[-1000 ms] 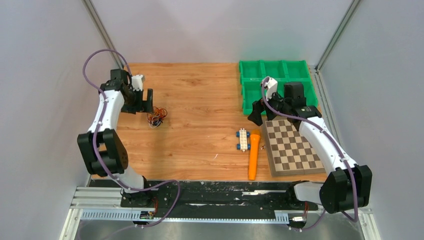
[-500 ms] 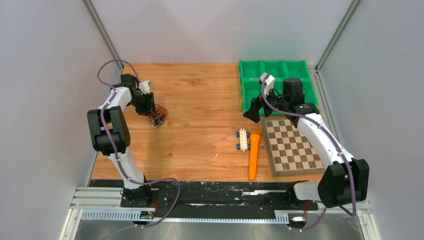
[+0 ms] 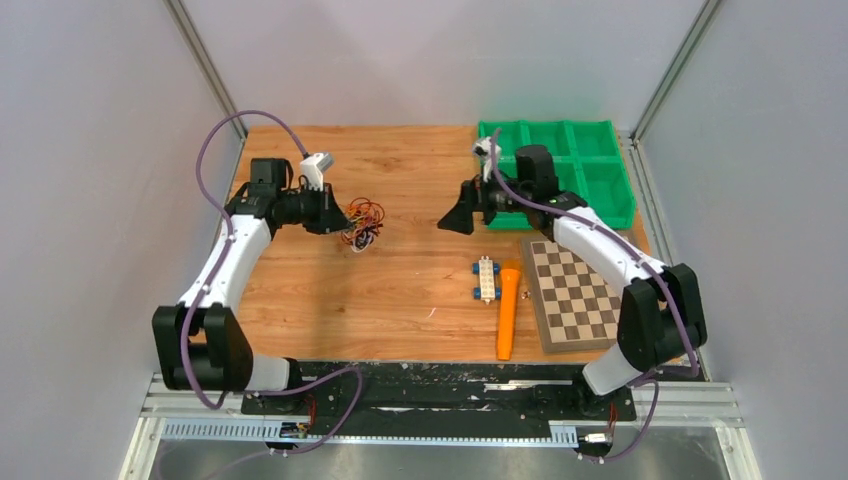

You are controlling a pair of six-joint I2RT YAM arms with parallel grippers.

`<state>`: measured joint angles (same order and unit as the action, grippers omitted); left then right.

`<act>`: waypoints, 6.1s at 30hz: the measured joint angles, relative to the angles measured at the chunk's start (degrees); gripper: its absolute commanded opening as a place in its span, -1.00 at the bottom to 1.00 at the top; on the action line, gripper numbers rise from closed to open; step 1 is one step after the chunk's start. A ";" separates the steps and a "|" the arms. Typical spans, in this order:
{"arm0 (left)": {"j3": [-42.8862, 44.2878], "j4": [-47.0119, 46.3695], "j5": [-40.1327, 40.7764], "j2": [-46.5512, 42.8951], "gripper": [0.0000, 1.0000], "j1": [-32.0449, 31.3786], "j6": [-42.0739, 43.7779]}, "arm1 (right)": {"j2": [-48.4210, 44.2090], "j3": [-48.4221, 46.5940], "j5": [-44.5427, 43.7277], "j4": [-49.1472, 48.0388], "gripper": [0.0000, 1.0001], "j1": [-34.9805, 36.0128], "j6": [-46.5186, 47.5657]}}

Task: Untangle the cables

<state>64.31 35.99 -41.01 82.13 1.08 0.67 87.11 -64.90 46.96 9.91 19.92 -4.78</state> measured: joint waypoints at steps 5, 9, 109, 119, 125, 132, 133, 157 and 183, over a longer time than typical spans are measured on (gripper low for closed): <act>-0.66 -4.83 -3.13 -6.58 -1.00 -5.09 -4.63 | 5.81 -7.61 -2.34 -2.58 0.93 9.92 -5.29; -1.36 -6.88 -4.83 -6.05 -1.00 -5.62 -7.67 | 10.56 -14.05 -6.21 -2.75 0.42 15.87 -6.97; 1.92 13.25 5.05 9.46 -0.79 5.99 9.46 | 0.00 -44.28 -30.01 19.76 -1.00 -37.53 20.39; 4.76 12.04 4.94 15.52 -0.79 5.66 9.27 | 13.51 -45.18 -28.13 25.11 -1.00 -43.32 21.55; 4.76 11.80 5.09 16.46 -0.80 5.68 9.27 | 24.20 -51.23 -23.80 29.38 -1.00 -42.97 18.78; 5.53 11.32 5.05 18.80 -0.80 5.68 8.76 | 29.97 -64.74 -17.55 29.35 -1.00 -41.40 13.75; 5.64 11.28 5.05 19.02 -0.80 5.68 8.66 | 30.23 -65.66 -16.79 29.09 -1.00 -41.07 13.09; 7.02 11.28 4.83 20.20 -0.80 5.68 7.37 | 18.14 -61.66 -16.68 27.41 -1.00 -36.76 8.37; 7.02 11.26 4.83 20.94 -0.80 5.68 7.08 | 21.11 -60.26 -16.24 27.71 -1.00 -48.11 10.73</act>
<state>71.33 47.24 -36.18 103.07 6.76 7.75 108.22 -125.16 30.72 37.63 -28.18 5.96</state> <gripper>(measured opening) 0.106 0.009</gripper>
